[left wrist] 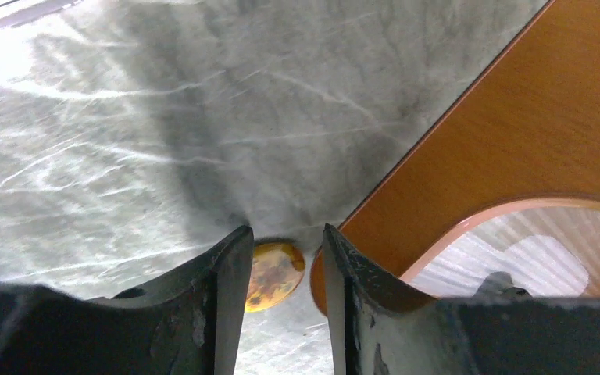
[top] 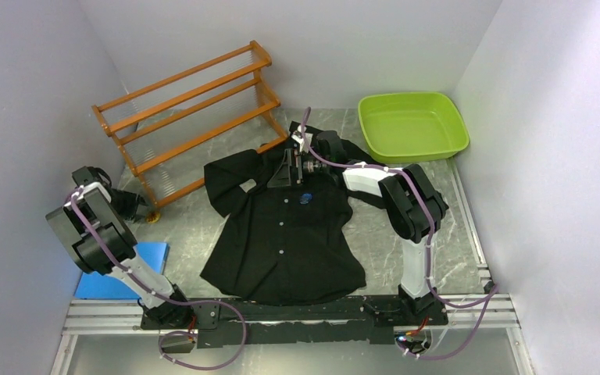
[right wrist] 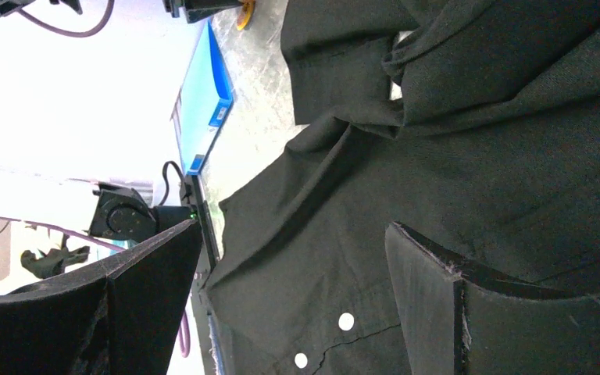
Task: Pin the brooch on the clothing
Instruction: Pick up the brooch from the center of the board, then adjust the brooch.
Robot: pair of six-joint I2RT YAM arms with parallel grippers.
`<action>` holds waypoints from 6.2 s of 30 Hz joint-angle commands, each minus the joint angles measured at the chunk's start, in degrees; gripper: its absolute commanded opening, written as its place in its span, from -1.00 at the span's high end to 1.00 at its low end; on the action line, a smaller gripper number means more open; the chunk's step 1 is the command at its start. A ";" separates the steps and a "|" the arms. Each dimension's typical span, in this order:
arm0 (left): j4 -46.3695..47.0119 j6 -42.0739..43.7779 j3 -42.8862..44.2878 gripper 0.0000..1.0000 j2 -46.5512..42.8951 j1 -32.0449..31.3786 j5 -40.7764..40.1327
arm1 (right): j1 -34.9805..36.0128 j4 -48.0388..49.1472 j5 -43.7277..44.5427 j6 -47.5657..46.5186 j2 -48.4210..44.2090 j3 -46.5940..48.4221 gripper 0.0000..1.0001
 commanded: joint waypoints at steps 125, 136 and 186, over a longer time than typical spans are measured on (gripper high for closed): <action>20.38 28.64 -3.84 0.63 -18.28 -86.81 -8.02 | -4.76 -9.42 -4.08 -1.48 -20.12 -19.18 0.03; 17.44 26.45 -3.07 -0.02 -18.20 -86.91 -12.49 | -4.65 -15.58 -1.40 -7.67 -22.51 -16.96 1.00; 47.13 -36.04 -22.13 -0.28 -32.91 -69.99 25.77 | 26.54 31.02 39.34 -109.74 -60.45 -56.67 1.00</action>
